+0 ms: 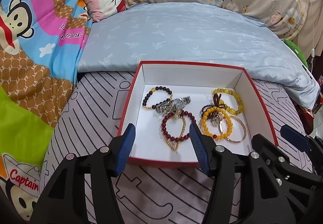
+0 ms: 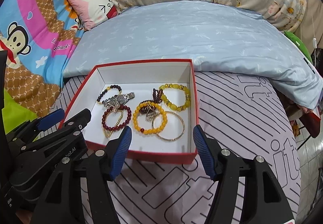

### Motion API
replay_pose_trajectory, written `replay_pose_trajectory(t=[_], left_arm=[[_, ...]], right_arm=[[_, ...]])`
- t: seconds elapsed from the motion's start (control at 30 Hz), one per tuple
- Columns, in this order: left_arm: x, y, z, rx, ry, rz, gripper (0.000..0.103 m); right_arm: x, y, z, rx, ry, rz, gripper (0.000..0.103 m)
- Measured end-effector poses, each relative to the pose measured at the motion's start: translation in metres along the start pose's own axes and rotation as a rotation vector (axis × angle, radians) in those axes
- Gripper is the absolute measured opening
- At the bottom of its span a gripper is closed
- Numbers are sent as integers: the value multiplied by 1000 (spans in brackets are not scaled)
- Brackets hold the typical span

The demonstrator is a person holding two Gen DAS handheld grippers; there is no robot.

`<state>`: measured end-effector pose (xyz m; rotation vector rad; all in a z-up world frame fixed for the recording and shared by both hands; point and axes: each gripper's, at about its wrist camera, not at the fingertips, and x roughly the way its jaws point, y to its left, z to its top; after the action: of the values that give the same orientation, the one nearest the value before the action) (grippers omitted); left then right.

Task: Organize jewelry
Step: 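Withdraw both tools from the box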

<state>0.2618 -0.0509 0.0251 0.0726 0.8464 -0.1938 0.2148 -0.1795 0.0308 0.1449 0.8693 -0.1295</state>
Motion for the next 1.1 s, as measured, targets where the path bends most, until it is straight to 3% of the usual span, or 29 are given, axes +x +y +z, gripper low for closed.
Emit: replay_pose_trajectory(t=[0.53, 0.67, 0.93, 1.1], left_arm=[[-10, 13, -23, -70, 49, -34, 55], [-11, 17, -28, -91, 56, -21, 65], [-17, 21, -31, -96, 47, 2, 71], [-22, 24, -32, -101, 33, 32, 82]], right_arm=[[-11, 6, -21, 13, 19, 7, 64], [-13, 6, -25, 16, 16, 0, 68], [-19, 3, -29, 23, -1, -14, 78], [-23, 2, -30, 18, -16, -35, 83]])
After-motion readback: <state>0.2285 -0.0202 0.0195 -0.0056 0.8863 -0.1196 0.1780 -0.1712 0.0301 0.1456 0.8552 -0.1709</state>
